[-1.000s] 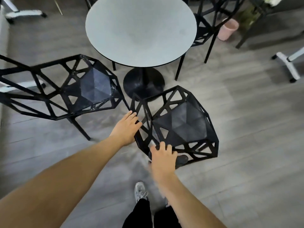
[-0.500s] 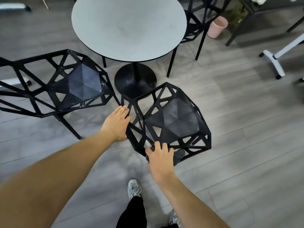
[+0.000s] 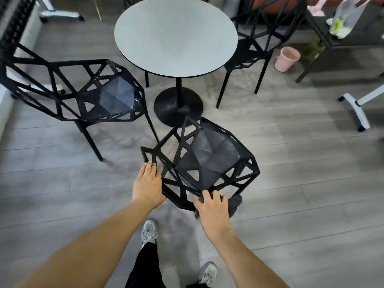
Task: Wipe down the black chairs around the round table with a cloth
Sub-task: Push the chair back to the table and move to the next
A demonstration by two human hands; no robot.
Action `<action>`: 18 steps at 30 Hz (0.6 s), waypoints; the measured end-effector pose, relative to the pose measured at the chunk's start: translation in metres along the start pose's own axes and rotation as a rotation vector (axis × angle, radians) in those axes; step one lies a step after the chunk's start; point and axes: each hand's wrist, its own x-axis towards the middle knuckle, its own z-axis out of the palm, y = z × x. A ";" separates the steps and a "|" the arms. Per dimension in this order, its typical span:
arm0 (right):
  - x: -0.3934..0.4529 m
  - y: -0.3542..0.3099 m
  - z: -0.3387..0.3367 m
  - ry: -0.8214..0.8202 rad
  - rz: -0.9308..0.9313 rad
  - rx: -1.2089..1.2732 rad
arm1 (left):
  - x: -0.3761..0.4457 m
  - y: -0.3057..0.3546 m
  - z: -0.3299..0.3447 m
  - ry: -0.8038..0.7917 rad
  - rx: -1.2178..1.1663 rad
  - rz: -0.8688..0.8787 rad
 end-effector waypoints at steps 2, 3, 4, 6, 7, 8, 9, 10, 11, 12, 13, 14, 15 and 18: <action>-0.009 0.018 0.006 0.009 -0.026 -0.015 | -0.015 0.020 0.004 -0.005 -0.019 -0.055; -0.016 0.030 0.008 0.014 -0.040 -0.029 | -0.024 0.034 0.005 -0.006 -0.029 -0.086; -0.021 0.043 0.011 0.015 -0.054 -0.044 | -0.032 0.047 0.005 -0.005 -0.042 -0.112; -0.029 0.068 0.016 0.018 -0.081 -0.072 | -0.044 0.071 0.005 0.001 -0.076 -0.153; -0.032 0.080 0.017 0.027 -0.092 -0.083 | -0.048 0.082 0.005 -0.001 -0.095 -0.167; -0.035 0.091 0.018 0.034 -0.098 -0.095 | -0.052 0.092 0.005 -0.005 -0.116 -0.176; -0.037 0.101 0.017 0.031 -0.103 -0.107 | -0.054 0.100 0.004 -0.011 -0.134 -0.181; -0.038 0.111 0.017 0.028 -0.112 -0.118 | -0.057 0.107 0.003 -0.020 -0.150 -0.184; -0.038 0.121 0.017 0.025 -0.119 -0.129 | -0.057 0.114 0.001 -0.023 -0.164 -0.185; -0.037 0.132 0.017 0.023 -0.127 -0.136 | -0.057 0.120 -0.001 -0.022 -0.172 -0.180; -0.035 0.141 0.016 0.025 -0.134 -0.142 | -0.056 0.125 -0.004 -0.021 -0.178 -0.170; -0.032 0.151 0.015 0.029 -0.143 -0.151 | -0.054 0.130 -0.007 -0.025 -0.186 -0.157; -0.028 0.160 0.014 0.030 -0.148 -0.159 | -0.051 0.133 -0.010 -0.029 -0.196 -0.143; -0.014 0.187 0.004 0.021 -0.146 -0.194 | -0.035 0.139 -0.023 -0.061 -0.244 -0.076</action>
